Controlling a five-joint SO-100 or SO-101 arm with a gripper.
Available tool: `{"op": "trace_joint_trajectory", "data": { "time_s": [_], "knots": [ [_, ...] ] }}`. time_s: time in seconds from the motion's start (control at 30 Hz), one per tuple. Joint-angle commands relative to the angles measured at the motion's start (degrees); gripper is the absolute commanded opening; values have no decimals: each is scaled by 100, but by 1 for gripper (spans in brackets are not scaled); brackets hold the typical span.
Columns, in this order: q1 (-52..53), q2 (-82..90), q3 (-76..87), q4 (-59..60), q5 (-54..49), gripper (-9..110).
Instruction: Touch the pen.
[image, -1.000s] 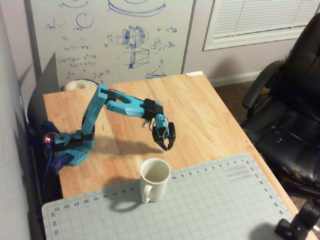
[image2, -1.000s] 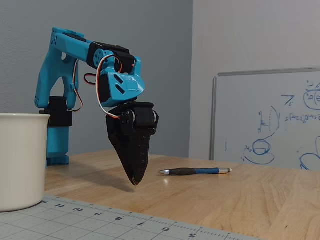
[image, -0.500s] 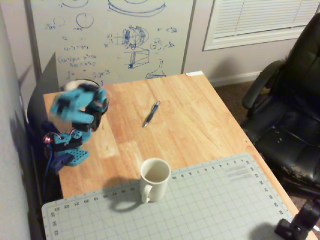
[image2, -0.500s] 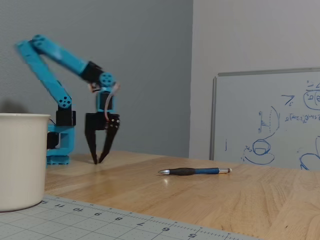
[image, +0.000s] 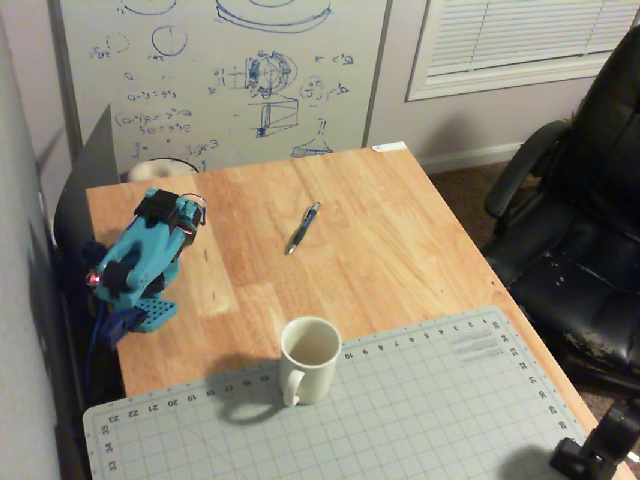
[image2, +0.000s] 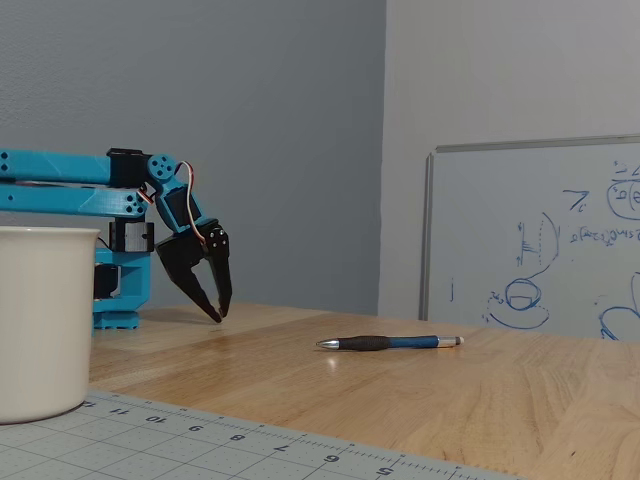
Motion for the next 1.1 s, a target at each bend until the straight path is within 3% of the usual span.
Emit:
{"op": "trace_joint_trajectory", "data": {
  "time_s": [0.0, 0.33, 0.73, 1.07],
  "knots": [
    [-44, 615, -70, 9, 26, 1],
    [-35, 519, -738, -62, 53, 0],
    [861, -3524, -4307, 0, 53, 0],
    [2250, -5502, -6117, -70, 44, 0]
  ]
}}
